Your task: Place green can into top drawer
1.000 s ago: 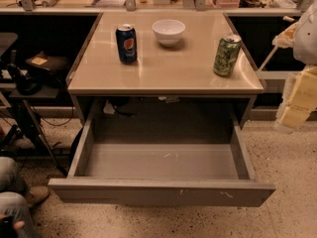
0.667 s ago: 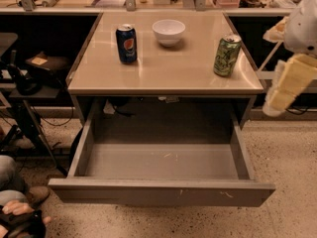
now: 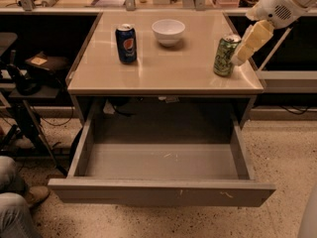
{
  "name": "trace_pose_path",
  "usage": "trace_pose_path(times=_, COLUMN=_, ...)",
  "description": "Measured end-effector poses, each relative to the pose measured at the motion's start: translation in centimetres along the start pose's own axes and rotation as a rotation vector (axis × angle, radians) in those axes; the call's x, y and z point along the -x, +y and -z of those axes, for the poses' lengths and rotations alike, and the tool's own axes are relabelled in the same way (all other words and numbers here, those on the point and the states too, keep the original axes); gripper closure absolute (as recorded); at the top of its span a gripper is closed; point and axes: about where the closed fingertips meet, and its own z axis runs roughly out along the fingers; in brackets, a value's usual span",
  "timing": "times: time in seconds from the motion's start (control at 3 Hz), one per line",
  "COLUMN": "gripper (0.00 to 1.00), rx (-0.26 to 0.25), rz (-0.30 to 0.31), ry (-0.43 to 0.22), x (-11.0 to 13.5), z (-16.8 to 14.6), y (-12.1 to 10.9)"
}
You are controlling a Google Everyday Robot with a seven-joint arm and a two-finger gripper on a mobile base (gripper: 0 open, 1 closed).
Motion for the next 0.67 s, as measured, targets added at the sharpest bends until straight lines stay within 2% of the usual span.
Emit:
trace_pose_path(times=0.33, gripper=0.00, rx=-0.002, rz=0.002, ry=-0.002, x=0.1, z=0.2, y=0.0)
trace_pose_path(times=0.67, gripper=0.00, rx=0.016, rz=-0.037, ry=-0.057, x=0.4, z=-1.6, y=-1.7)
